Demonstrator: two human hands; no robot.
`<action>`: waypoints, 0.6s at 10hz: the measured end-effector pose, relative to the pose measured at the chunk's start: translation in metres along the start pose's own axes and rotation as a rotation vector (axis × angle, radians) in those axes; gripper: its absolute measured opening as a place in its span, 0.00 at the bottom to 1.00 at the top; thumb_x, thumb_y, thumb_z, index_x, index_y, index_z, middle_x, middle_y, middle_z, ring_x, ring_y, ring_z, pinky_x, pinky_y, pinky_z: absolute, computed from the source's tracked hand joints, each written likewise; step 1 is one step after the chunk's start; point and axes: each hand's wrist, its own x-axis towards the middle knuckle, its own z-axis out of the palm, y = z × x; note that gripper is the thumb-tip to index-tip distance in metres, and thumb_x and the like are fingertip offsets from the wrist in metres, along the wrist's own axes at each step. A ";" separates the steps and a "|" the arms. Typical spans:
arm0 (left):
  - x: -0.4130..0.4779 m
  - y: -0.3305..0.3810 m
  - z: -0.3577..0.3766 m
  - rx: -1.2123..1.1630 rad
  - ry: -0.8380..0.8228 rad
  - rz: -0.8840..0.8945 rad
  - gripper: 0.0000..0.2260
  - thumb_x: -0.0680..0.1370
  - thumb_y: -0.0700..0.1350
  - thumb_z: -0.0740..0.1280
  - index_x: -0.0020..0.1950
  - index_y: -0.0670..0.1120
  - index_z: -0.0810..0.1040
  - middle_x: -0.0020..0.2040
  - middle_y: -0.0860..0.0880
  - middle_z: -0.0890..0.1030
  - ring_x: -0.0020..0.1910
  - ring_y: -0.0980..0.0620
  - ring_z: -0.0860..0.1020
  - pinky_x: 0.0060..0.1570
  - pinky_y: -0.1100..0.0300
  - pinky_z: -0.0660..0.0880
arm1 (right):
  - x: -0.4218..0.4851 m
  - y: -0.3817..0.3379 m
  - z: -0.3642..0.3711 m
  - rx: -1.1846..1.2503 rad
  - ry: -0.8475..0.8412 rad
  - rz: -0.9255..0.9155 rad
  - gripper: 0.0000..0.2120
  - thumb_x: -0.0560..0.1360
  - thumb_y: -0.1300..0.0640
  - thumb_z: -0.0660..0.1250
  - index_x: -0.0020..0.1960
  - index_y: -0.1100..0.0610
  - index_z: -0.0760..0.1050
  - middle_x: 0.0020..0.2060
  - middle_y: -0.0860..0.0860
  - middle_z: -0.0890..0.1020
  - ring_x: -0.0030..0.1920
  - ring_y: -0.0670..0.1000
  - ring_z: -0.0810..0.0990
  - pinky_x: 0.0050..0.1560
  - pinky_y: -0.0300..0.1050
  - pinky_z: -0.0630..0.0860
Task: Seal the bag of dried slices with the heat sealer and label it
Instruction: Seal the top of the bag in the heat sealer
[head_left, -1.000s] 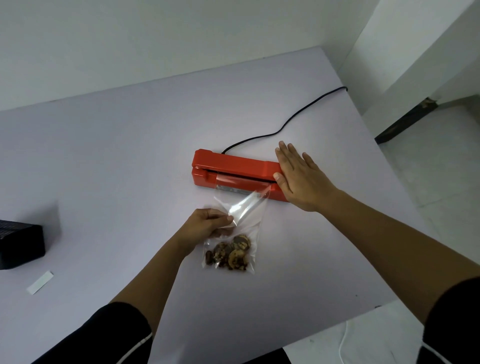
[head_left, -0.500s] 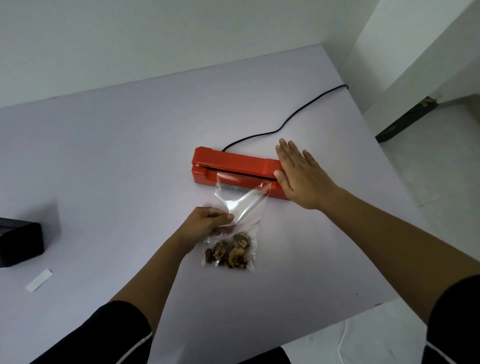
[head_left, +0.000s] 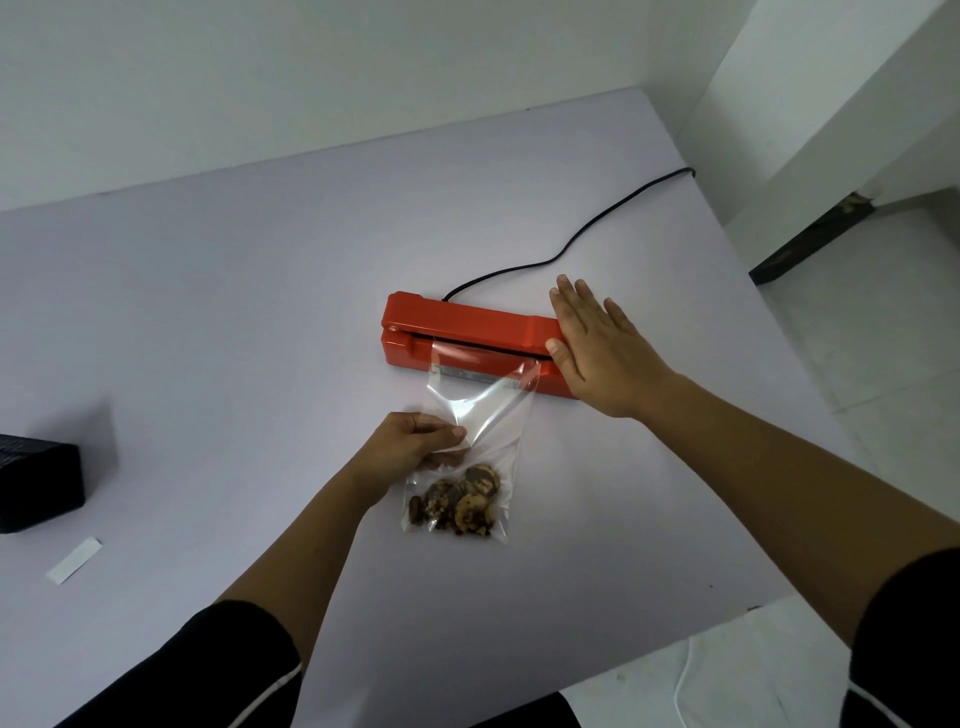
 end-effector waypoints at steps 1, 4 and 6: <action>0.000 0.001 0.000 -0.001 0.002 -0.001 0.10 0.73 0.44 0.71 0.46 0.38 0.83 0.42 0.42 0.85 0.41 0.48 0.83 0.42 0.64 0.78 | 0.000 0.000 0.000 0.006 0.002 0.000 0.28 0.82 0.48 0.44 0.76 0.59 0.40 0.76 0.54 0.42 0.76 0.52 0.39 0.73 0.47 0.39; 0.001 0.000 0.000 0.008 -0.004 0.005 0.10 0.73 0.45 0.71 0.47 0.38 0.83 0.41 0.43 0.85 0.39 0.50 0.83 0.40 0.65 0.78 | 0.001 0.000 0.002 0.012 0.013 -0.001 0.28 0.82 0.48 0.45 0.76 0.59 0.40 0.76 0.54 0.42 0.76 0.52 0.39 0.73 0.47 0.39; 0.000 -0.001 0.001 0.016 -0.001 0.021 0.10 0.73 0.44 0.71 0.46 0.37 0.83 0.39 0.44 0.85 0.38 0.51 0.82 0.40 0.65 0.78 | 0.000 0.000 0.000 0.013 0.003 -0.009 0.28 0.82 0.48 0.44 0.76 0.59 0.39 0.76 0.54 0.41 0.76 0.51 0.38 0.73 0.48 0.39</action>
